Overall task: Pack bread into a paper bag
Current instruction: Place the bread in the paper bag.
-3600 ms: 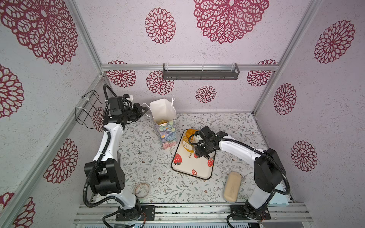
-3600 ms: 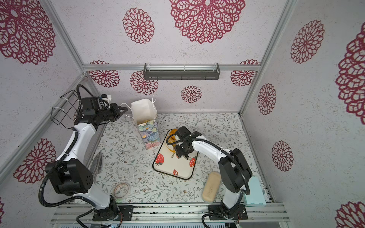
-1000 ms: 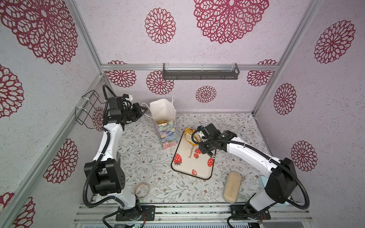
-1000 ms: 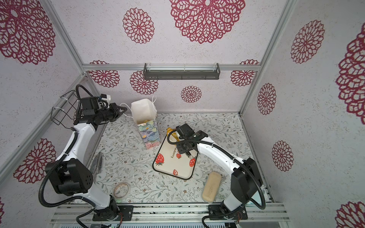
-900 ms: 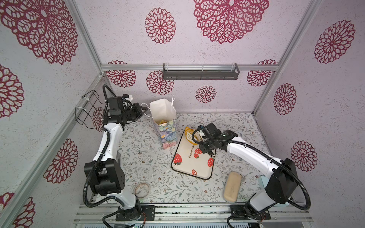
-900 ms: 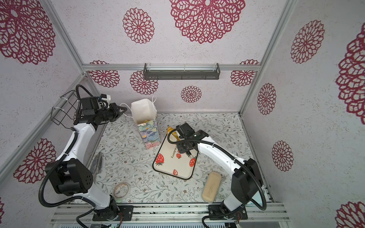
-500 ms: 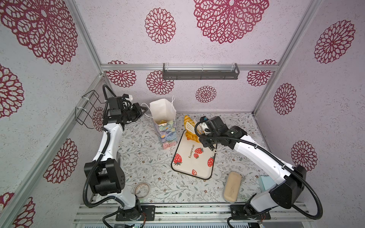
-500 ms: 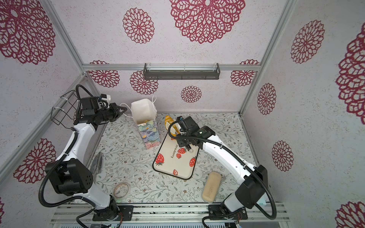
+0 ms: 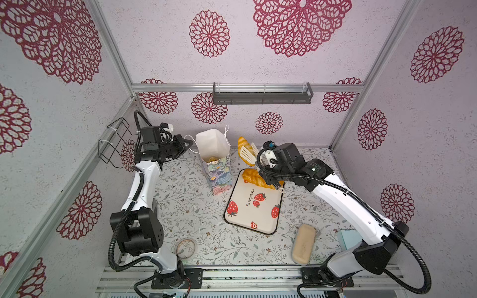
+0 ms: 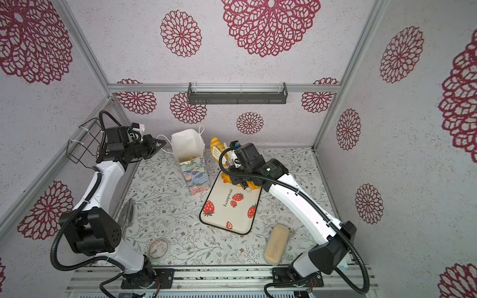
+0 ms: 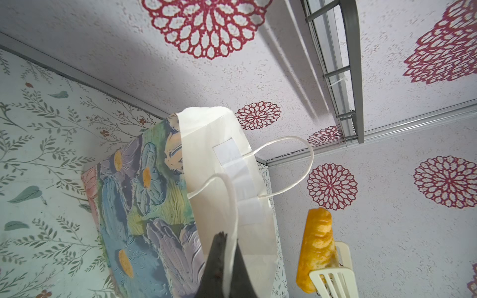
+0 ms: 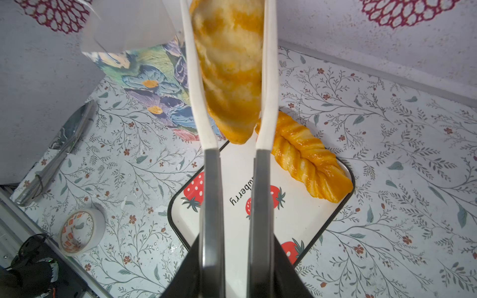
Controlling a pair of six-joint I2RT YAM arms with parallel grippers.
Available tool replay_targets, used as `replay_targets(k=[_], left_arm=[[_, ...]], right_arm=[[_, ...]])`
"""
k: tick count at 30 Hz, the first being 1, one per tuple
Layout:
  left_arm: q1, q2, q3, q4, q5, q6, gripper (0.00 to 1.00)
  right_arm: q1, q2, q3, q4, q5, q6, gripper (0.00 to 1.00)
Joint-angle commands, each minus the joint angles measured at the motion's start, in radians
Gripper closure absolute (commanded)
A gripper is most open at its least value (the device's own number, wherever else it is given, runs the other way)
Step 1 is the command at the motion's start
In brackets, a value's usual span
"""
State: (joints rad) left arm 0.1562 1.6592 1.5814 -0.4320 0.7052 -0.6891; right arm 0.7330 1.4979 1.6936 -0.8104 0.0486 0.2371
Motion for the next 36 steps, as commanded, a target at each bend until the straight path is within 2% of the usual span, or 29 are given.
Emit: replay_targets(k=[1, 14, 28, 36], left_arm=[[0.008, 0.002, 0.009, 0.015, 0.002, -0.002, 1.0], [0.006, -0.001, 0.008, 0.022, 0.006, -0.008, 1.0], [0.006, -0.001, 0.008, 0.022, 0.007, -0.008, 1.0], [0.007, -0.003, 0.008, 0.022, 0.007, -0.008, 1.0]], right_arm=[[0.017, 0.007, 0.087, 0.042, 0.001, -0.003, 0.66], [0.073, 0.207, 0.409, -0.016, -0.017, -0.058, 0.66], [0.088, 0.482, 0.757, -0.088, -0.087, -0.066, 0.66], [0.086, 0.546, 0.778, -0.062, -0.108, -0.059, 0.65]])
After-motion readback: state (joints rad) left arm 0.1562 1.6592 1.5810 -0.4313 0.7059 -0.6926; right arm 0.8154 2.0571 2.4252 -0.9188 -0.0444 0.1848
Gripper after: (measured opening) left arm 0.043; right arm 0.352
